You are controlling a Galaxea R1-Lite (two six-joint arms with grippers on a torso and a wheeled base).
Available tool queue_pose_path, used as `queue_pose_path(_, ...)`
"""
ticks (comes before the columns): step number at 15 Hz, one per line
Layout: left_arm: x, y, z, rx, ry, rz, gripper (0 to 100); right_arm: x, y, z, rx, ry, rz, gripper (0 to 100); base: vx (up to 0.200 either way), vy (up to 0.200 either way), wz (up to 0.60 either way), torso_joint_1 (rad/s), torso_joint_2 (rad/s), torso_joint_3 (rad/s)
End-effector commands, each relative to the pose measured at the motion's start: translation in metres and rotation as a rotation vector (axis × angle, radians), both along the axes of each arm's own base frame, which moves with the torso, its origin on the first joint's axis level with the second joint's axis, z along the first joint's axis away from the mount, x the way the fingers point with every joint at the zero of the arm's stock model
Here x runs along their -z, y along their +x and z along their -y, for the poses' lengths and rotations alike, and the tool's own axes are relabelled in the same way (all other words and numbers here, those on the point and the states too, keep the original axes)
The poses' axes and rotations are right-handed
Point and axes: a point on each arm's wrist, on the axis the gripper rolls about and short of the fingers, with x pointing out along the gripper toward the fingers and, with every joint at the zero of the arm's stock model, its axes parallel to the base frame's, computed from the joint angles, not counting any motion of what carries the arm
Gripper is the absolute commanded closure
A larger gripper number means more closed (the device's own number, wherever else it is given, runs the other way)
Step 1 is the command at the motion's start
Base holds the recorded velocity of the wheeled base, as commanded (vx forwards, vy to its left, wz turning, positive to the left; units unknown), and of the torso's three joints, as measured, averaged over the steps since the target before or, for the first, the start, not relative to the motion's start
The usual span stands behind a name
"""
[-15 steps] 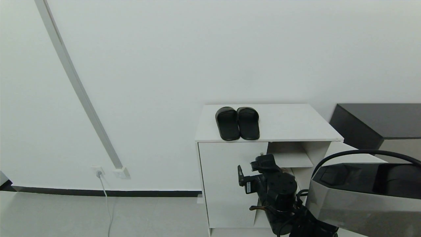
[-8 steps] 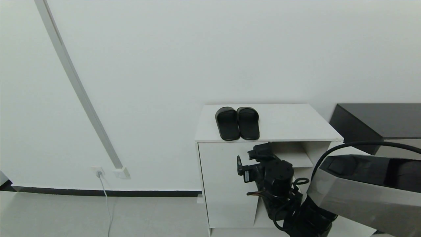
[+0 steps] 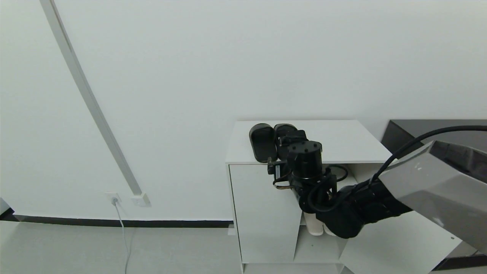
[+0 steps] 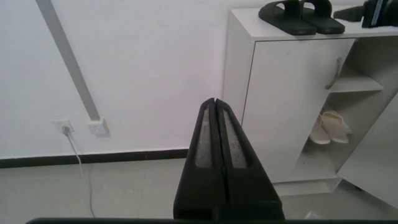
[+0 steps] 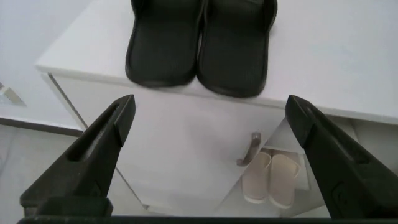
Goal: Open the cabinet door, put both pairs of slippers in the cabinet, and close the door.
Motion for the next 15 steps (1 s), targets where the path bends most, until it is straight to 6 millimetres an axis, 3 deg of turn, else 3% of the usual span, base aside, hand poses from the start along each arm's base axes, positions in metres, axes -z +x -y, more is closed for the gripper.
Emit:
queue_pose_path(1,0.0,0.0,0.0,0.001,0.0,0.0,100,-0.026,0.003,-0.001,0.007,0.059,0.021,0,0.0,0.0,0.0,0.0,0.0,0.0)
queue_pose_path(9,0.0,0.0,0.0,-0.001,-0.002,0.0,100,-0.016,0.007,-0.004,0.014,0.049,-0.03,0,0.175,0.0,0.0,0.003,0.0,0.001)
queue_pose_path(15,0.0,0.0,0.0,0.001,0.0,0.0,100,0.016,0.014,-0.011,0.018,0.021,-0.083,0,0.167,0.0,0.0,0.004,0.0,0.004)
